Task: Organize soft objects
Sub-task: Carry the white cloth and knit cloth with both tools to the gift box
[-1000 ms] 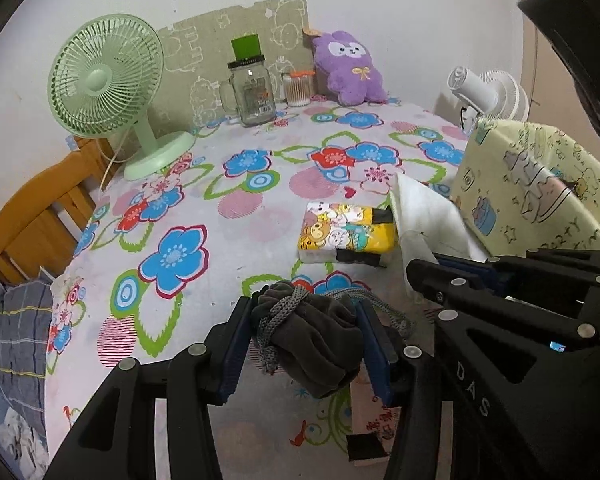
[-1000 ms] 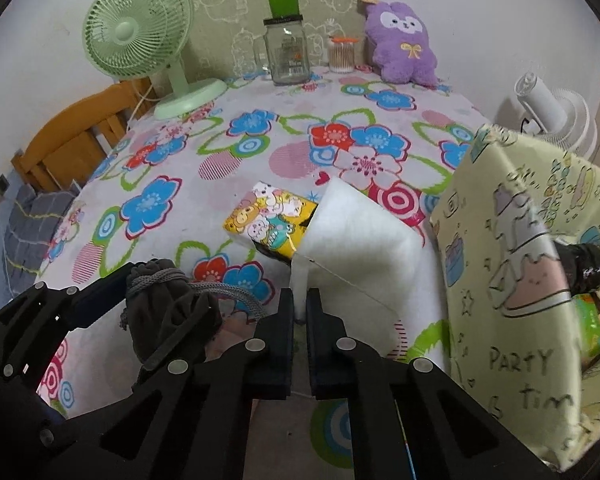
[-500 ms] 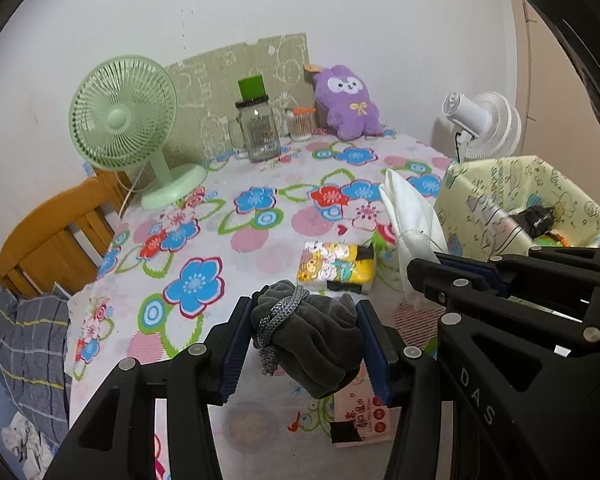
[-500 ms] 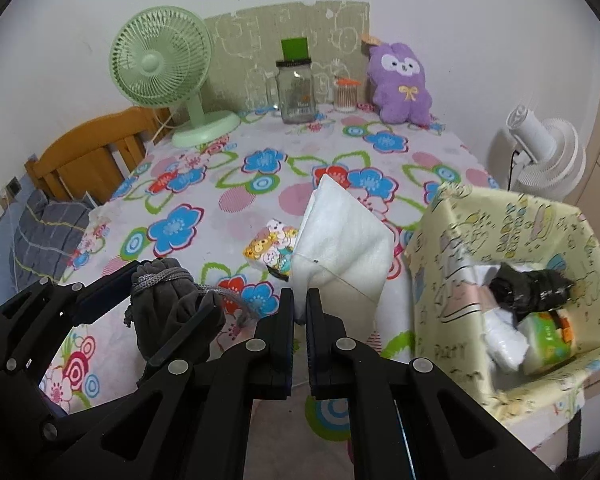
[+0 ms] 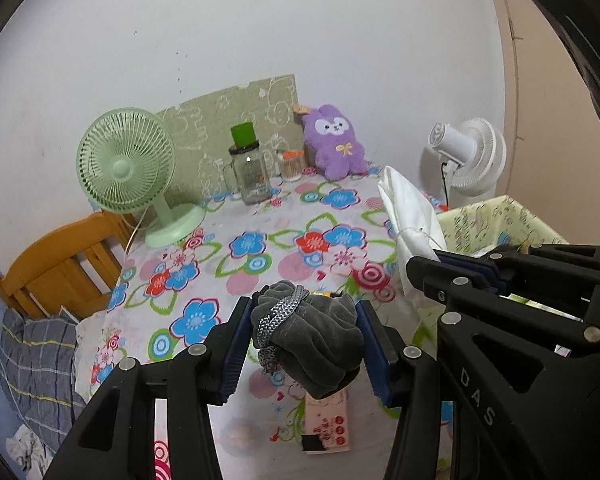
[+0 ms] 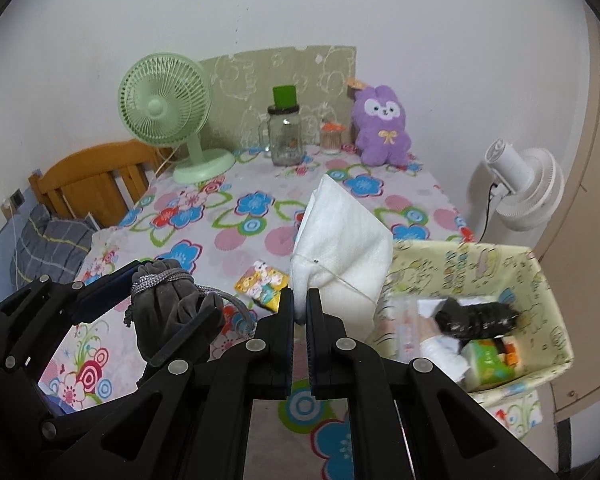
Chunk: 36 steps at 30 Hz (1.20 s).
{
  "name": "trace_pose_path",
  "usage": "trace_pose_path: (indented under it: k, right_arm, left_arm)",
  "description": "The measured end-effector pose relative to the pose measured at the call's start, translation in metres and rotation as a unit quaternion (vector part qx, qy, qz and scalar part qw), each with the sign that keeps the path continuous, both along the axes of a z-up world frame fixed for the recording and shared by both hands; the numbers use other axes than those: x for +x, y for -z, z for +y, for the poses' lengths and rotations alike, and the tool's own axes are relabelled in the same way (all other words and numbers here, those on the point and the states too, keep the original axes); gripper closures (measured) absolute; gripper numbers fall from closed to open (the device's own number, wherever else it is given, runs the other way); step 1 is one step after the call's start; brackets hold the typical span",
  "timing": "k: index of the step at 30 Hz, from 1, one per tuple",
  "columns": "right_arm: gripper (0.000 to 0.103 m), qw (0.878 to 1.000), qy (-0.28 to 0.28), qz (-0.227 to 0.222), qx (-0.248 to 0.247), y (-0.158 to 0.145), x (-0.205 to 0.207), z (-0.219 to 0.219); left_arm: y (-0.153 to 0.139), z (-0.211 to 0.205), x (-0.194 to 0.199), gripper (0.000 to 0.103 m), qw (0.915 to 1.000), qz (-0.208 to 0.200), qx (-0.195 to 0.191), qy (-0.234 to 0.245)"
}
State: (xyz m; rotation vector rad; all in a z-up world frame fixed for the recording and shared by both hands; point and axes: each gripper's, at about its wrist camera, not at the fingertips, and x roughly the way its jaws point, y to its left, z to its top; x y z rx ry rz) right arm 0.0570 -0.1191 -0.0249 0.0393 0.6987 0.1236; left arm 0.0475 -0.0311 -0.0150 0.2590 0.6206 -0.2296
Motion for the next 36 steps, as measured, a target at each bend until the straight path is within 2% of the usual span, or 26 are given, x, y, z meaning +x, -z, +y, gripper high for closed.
trace_pose_path:
  k: [7,14,25,36]
  right_arm:
    - [0.096,1.0,0.011,-0.019,-0.007,-0.018,-0.007,-0.024]
    - [0.096,0.999,0.028,-0.027,-0.012,-0.023,-0.009,-0.051]
    - [0.096,0.998,0.049,-0.025,-0.013,-0.021,-0.006,-0.093]
    - [0.095,0.998,0.069,-0.003,-0.003,-0.003,0.004,-0.134]
  left_arm:
    - [-0.013,-0.021,-0.002,0.05,0.9998,-0.01,-0.012,0.009]
    - [-0.015,-0.045,0.0,0.05,0.9994,-0.008,-0.025,0.022]
    - [-0.01,-0.088,0.008,0.05,0.9985,0.001,-0.035,0.042]
    - [0.008,-0.129,0.024,0.05,0.9961,0.03,-0.04,0.073]
